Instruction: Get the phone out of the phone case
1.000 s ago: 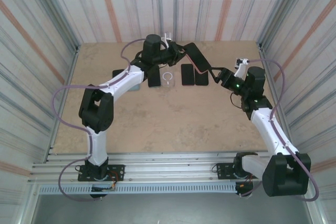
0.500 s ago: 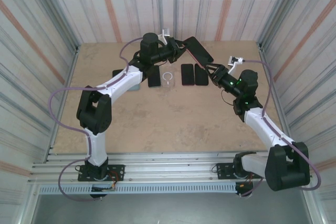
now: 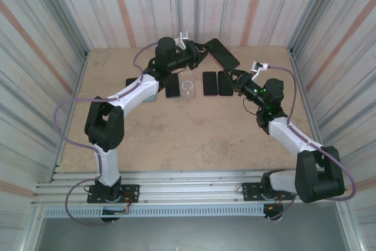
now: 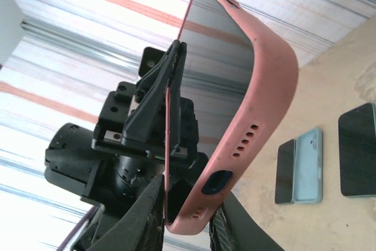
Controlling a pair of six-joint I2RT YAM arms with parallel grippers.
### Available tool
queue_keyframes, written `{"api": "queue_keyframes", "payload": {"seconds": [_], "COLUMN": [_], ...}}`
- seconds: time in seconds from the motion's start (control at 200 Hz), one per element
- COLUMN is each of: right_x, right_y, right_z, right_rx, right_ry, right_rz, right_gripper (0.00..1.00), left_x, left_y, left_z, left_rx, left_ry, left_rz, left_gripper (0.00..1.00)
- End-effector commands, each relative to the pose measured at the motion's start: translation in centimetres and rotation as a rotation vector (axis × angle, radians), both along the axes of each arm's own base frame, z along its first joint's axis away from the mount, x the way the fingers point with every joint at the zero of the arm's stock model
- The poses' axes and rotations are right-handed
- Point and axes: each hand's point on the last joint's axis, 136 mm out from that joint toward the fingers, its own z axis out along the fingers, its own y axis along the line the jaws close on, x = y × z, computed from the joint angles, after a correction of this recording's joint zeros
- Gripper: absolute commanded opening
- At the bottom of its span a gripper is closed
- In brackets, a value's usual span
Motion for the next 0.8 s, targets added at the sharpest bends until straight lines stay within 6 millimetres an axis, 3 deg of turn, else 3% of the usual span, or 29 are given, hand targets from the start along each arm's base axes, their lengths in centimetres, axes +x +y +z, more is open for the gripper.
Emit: {"api": "queue_keyframes", "payload": {"seconds": [0.0,0.266,0.501,0.792], "right_x": [0.1,0.0,-0.3,-0.9], "right_y": [0.1,0.3,0.5,0.2], "right_z": [0.9,0.6,1.3,1.5], "right_rx": [0.023,0.007,-0.050,-0.147], "right_ry": [-0.032,-0.041,-0.124,-0.238], "right_rz": [-0.006,0.008,0.009,-0.023], "right_gripper": [0.18,0.07,0.07,0.08], "left_x": [-1.7,-1.8,-1.9,-1.7], "left_y": [1.4,1.7,2.1,2.3], "left_z": [6.2,6.9,8.1,8.0], "left_rx": [-0.100,-0.157,-0.247,-0.302], "left_ry": [-0.114,-0.083,-0.037,0.035], "left_rz": [0.001,-0.001,-0.008,-0.005], "left_gripper": [0.00,0.00,0.00,0.00]}}
